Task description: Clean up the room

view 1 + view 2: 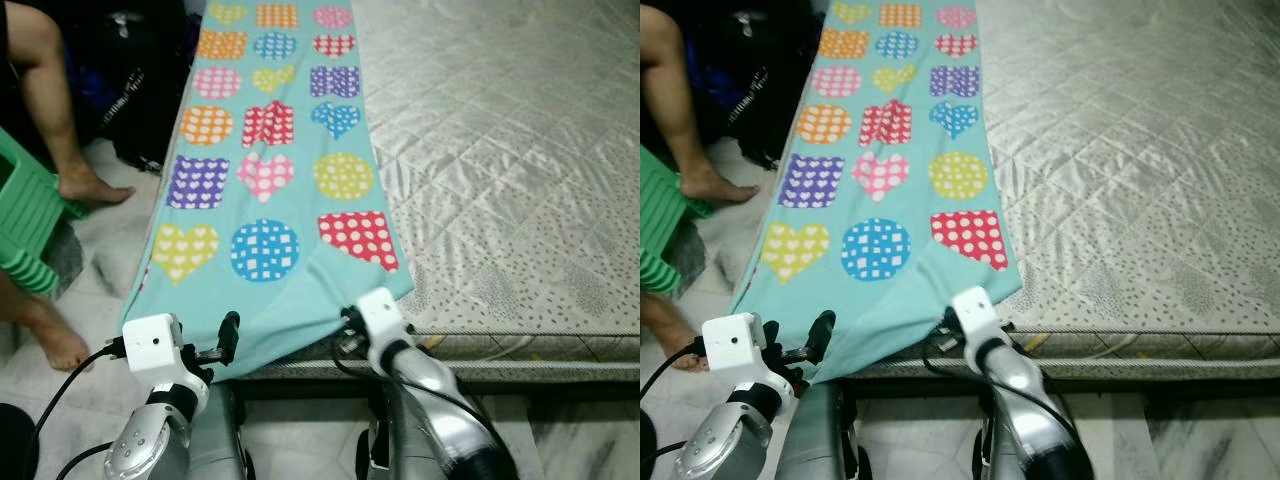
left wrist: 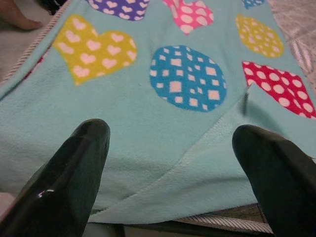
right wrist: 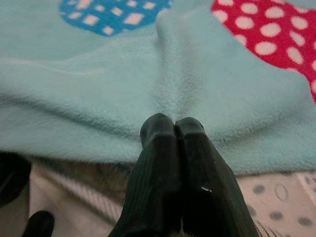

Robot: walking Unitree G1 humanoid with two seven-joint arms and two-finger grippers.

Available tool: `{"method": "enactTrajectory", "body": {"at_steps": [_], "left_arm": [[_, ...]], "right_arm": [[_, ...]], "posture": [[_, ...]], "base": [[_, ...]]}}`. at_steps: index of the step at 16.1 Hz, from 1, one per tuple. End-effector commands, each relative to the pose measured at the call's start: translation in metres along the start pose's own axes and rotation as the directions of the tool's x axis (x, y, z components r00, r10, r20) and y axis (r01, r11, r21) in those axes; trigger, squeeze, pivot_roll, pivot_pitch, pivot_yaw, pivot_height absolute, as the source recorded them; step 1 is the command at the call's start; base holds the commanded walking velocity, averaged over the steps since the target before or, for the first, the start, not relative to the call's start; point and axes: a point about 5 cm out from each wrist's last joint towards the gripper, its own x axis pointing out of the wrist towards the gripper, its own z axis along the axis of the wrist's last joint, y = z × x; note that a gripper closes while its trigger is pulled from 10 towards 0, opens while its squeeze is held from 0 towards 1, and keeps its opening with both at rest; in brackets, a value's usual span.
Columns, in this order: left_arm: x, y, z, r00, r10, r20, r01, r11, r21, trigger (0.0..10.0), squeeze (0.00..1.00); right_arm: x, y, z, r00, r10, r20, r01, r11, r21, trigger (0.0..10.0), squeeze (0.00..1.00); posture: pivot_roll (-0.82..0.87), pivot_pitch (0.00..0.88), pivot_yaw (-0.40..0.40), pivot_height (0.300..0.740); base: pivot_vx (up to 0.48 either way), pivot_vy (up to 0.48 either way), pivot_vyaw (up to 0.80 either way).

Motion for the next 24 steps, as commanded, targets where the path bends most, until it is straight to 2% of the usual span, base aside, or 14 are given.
{"method": "enactTrajectory", "body": {"at_steps": [1, 7, 9, 10, 13, 14, 17, 20, 22, 24], "left_arm": [[-0.002, 0.004, -0.003, 1.0, 0.01, -0.018, -0.01, 1.0, 0.002, 10.0, 0.0], [0.0, 0.007, -0.003, 1.0, -0.001, -0.03, 0.002, 1.0, 0.017, 10.0, 0.0], [0.001, 0.009, -0.003, 1.0, -0.002, -0.03, 0.002, 1.0, 0.019, 10.0, 0.0], [0.003, 0.01, -0.002, 1.0, -0.002, -0.029, 0.002, 1.0, 0.022, 10.0, 0.0], [0.006, 0.011, -0.002, 0.999, -0.006, -0.033, 0.007, 1.0, 0.028, 10.0, 0.0], [0.008, 0.01, -0.002, 0.999, -0.01, -0.041, 0.012, 0.999, 0.034, 10.0, 0.0], [0.011, 0.014, 0.004, 1.0, 0.002, -0.014, -0.001, 0.999, 0.042, 10.0, 0.0], [0.01, 0.024, 0.007, 0.999, 0.049, 0.003, -0.049, 0.997, 0.06, 10.0, 0.0], [0.013, 0.032, 0.003, 0.996, 0.089, -0.009, -0.088, 0.995, 0.053, 10.0, 0.0], [0.018, 0.033, 0.005, 0.996, 0.087, -0.004, -0.087, 0.995, 0.055, 10.0, 0.0]], "right_arm": [[-0.005, -0.001, 0.002, 1.0, 0.012, -0.003, -0.012, 1.0, 0.008, 0.0, 0.0], [-0.047, -0.006, 0.001, 0.995, 0.049, -0.082, -0.048, 0.999, 0.016, 0.0, 0.0], [-0.054, -0.01, 0.001, 0.993, 0.048, -0.105, -0.049, 0.999, -0.007, 0.0, 0.0], [-0.058, -0.014, -0.002, 0.99, 0.047, -0.134, -0.052, 0.998, -0.03, 10.0, 0.0], [-0.061, -0.016, -0.006, 0.983, 0.059, -0.174, -0.064, 0.998, -0.024, 10.0, 0.0], [-0.059, -0.016, -0.003, 0.985, 0.052, -0.164, -0.06, 0.997, -0.046, 10.0, 1.0], [-0.051, -0.015, 0.017, 0.997, 0.022, -0.072, -0.026, 0.998, -0.056, 10.0, 1.0], [-0.047, -0.016, 0.03, 0.997, -0.071, 0.029, 0.071, 0.997, -0.006, 10.0, 1.0], [-0.038, -0.015, 0.025, 0.99, -0.14, 0.014, 0.138, 0.988, 0.069, 10.0, 1.0], [-0.023, -0.016, 0.019, 0.981, -0.191, -0.02, 0.192, 0.975, 0.114, 10.0, 1.0]], "posture": [[0.04, 0.134, -0.008, 0.585], [0.02, 0.124, 0.007, 0.585], [0.02, 0.12, 0.008, 0.585], [0.01, 0.115, 0.013, 0.585], [0.01, 0.105, 0.019, 0.585], [0.01, 0.1, 0.021, 0.585], [0.0, 0.078, 0.023, 0.585], [-0.01, 0.06, 0.027, 0.585], [-0.01, 0.059, 0.031, 0.585], [0.0, 0.068, 0.034, 0.585]], "base": [[0.0, 0.0, 0.0], [0.0, 0.0, 0.0], [0.0, 0.0, 0.0], [0.0, 0.0, 0.0], [0.0, 0.0, 0.0], [0.0, 0.0, 0.0], [0.0, 0.0, 0.0], [0.0, 0.0, 0.0], [0.0, 0.0, 0.0], [0.0, 0.0, 0.0]]}}
